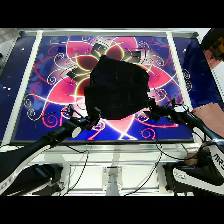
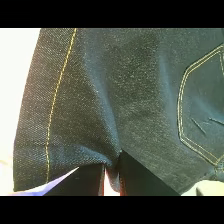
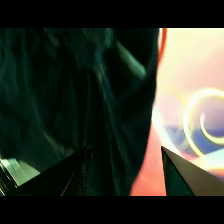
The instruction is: Fold the clothes and pants, and hang the long-sleeved shirts on hangers.
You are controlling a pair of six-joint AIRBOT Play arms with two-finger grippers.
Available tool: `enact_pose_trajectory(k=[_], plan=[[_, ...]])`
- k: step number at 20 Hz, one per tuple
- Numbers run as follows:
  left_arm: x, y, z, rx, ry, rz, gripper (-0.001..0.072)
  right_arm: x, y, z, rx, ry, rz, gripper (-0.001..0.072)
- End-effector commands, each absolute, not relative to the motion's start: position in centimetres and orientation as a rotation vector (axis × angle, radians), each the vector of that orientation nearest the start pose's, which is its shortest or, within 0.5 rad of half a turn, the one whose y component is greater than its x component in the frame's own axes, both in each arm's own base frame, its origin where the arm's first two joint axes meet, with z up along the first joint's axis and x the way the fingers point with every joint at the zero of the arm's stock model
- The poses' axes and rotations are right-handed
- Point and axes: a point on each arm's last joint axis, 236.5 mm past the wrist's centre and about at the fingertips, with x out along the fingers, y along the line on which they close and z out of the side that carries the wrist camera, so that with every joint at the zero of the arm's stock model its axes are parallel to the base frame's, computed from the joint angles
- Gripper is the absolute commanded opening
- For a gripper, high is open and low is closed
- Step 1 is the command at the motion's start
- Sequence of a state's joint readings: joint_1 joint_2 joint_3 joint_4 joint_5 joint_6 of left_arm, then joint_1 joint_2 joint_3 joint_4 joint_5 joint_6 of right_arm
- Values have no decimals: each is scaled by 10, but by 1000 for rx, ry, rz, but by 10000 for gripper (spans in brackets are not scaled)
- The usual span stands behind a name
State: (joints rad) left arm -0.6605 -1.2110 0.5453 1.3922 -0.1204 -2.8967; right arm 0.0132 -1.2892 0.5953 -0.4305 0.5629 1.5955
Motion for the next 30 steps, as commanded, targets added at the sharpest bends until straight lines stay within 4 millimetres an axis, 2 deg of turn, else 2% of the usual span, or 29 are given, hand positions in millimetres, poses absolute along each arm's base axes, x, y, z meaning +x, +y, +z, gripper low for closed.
enact_pose_trajectory(k=[1, 5, 6, 8, 9, 10, 12, 14, 15, 16, 17, 19, 20, 21, 24, 27, 29, 30], plan=[[317, -251, -74, -1228, 1051, 103, 98, 391, 111, -89, 1273, 1062, -131, 498], [326, -255, -64, -1258, 1006, 60, 97, 392, 114, -105, 1328, 1095, -167, 495], [328, -256, -61, -1264, 996, 51, 97, 391, 114, -110, 1333, 1105, -177, 471], [329, -256, -61, -1264, 995, 50, 97, 389, 115, -115, 1332, 1119, -186, 387], [329, -256, -61, -1265, 995, 50, 97, 389, 115, -116, 1330, 1121, -186, 305], [329, -256, -61, -1265, 995, 50, 97, 389, 115, -115, 1332, 1121, -185, 175], [329, -256, -61, -1265, 995, 51, 10, 389, 114, -116, 1326, 1118, -187, 36], [334, -253, -59, -1278, 976, 51, 9, 389, 114, -116, 1323, 1117, -185, 35], [340, -251, -53, -1288, 950, 36, 9, 389, 115, -114, 1328, 1120, -178, 34], [356, -253, -33, -1249, 857, -72, 8, 388, 118, -110, 1334, 1125, -164, 33], [372, -257, -4, -1204, 743, -201, 6, 389, 122, -101, 1333, 1126, -133, 33], [401, -251, 42, -1225, 619, -262, 5, 402, 128, -72, 1266, 1081, -20, 32], [416, -247, 68, -1180, 552, -297, 4, 414, 131, -49, 1221, 1035, 49, 31], [430, -244, 95, -1106, 502, -321, 3, 426, 134, -23, 1179, 984, 118, 32], [463, -234, 170, -833, 422, -317, 3, 465, 141, 73, 1079, 799, 295, 31], [482, -229, 279, -753, 214, -388, 3, 494, 144, 154, 1000, 635, 384, 31], [489, -228, 329, -743, 115, -421, 3, 511, 143, 200, 963, 496, 386, 31], [492, -230, 346, -743, 81, -433, 4, 519, 144, 223, 953, 415, 376, 32]])
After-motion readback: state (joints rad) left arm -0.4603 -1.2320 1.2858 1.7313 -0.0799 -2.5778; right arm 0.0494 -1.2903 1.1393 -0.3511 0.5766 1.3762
